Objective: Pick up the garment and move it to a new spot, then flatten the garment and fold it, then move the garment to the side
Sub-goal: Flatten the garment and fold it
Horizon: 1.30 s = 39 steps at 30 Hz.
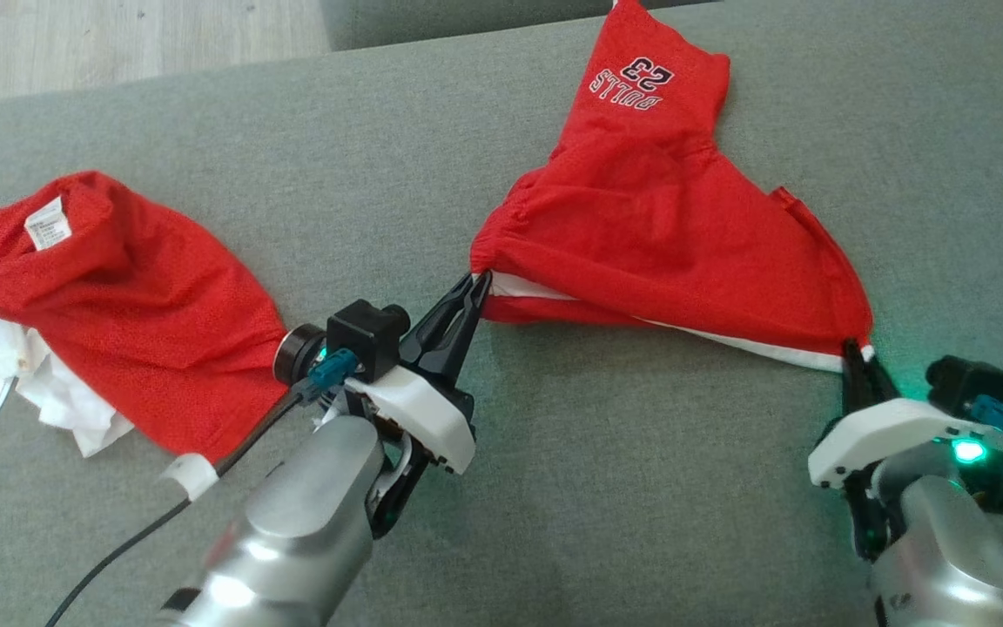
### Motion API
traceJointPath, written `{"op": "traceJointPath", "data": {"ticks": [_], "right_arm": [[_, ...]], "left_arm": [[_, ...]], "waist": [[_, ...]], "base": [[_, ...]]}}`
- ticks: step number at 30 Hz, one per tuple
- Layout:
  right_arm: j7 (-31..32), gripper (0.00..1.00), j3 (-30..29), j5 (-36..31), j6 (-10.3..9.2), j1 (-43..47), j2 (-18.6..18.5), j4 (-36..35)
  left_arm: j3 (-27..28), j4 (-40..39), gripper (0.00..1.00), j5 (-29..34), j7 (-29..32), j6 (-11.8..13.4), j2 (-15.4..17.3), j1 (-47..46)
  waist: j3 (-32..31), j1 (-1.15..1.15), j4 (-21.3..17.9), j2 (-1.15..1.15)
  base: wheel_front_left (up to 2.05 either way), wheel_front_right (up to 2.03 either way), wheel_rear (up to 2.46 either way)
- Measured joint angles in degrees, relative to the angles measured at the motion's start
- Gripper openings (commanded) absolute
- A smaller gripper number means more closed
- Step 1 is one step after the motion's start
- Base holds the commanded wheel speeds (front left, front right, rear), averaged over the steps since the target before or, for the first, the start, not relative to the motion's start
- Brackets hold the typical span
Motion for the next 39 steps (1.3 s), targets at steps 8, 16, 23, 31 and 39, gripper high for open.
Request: {"op": "traceJointPath", "data": {"ticks": [8, 16, 23, 31, 39], "right_arm": [[1.32, 0.00, 4.72, 6.42, 0.00, -0.02, 0.13, -0.85], [5.71, 0.00, 9.99, 11.59, 0.00, -1.05, 0.22, -12.41], [12.60, 0.00, 12.72, 13.00, 0.00, -9.56, -1.49, -21.01], [15.36, 0.00, 13.34, 13.41, 0.00, -21.72, -1.98, -20.18], [15.45, 0.00, 16.70, 11.84, 0.00, -27.71, -3.34, -18.02]], "left_arm": [[1.32, 1.56, 0.00, 0.42, 0.00, -0.01, 0.11, 1.55], [2.21, 0.98, 0.00, -0.63, 0.51, -0.01, 1.76, 2.04], [1.74, -3.36, 0.00, -5.68, 7.48, 0.00, 7.19, -5.43], [1.69, -5.36, 0.00, -7.83, 13.81, -0.01, 12.33, -16.22], [2.83, -5.76, 0.00, -10.31, 13.17, 0.00, 14.04, -19.03]], "waist": [[-2.37, 0.00, -0.54, 0.00], [-7.51, 0.00, -1.19, 0.00], [-12.25, 0.00, -1.70, 0.00], [-15.09, 0.00, -2.25, 0.00], [-17.32, 0.00, -2.26, 0.00]], "base": [[0.00, 0.00, 0.00], [0.00, 0.00, 0.00], [0.00, 0.00, 0.00], [0.00, 0.00, 0.00], [0.00, 0.00, 0.00]]}}
